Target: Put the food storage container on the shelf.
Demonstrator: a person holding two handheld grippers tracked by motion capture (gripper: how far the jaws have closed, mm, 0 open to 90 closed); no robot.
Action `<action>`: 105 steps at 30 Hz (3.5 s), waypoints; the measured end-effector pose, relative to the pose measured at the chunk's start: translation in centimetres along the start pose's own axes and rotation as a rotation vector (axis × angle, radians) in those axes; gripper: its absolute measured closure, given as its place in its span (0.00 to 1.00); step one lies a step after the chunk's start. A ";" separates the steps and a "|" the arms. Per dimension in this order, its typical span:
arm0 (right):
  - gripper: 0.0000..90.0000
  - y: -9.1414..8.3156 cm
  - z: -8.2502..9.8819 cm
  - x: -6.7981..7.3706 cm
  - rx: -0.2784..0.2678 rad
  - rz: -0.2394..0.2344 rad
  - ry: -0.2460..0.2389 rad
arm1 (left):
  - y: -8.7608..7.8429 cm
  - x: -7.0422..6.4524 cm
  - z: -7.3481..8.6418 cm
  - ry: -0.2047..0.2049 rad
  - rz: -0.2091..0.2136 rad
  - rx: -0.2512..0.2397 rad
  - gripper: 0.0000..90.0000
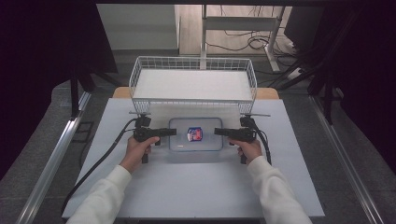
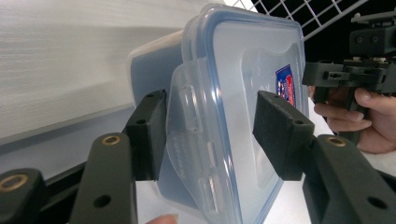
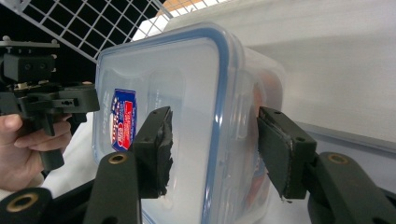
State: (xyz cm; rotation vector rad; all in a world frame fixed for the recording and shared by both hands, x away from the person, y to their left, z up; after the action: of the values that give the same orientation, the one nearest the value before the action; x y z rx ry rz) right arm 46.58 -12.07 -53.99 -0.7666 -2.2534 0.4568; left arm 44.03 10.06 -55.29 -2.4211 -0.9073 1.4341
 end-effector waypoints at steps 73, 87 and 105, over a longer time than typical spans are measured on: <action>0.99 4.9 8.3 7.0 0.216 0.202 -0.625 | -6.7 -3.1 11.5 0.388 -0.252 0.106 0.28; 0.99 6.2 7.4 6.7 0.192 0.189 -0.563 | -7.0 -2.9 11.3 0.363 -0.235 0.095 0.28; 0.99 8.1 3.6 5.9 0.154 0.224 -0.514 | -7.1 -2.8 11.3 0.375 -0.246 0.093 0.28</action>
State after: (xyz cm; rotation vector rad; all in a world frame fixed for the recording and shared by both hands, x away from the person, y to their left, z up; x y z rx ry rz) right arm 43.76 -2.42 -57.67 -0.9022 -2.5642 1.0206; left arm 30.65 12.49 -55.89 -2.3018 -0.9768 0.8785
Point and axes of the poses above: each handheld gripper's, and its own axes: y roughly forward along the jaws, z roughly out of its underside, x roughly to its left, the point moved 10 cm from there along y, roughly forward along the jaws, and after that the axes turned 8 degrees about -y, right-handed, at the moved point
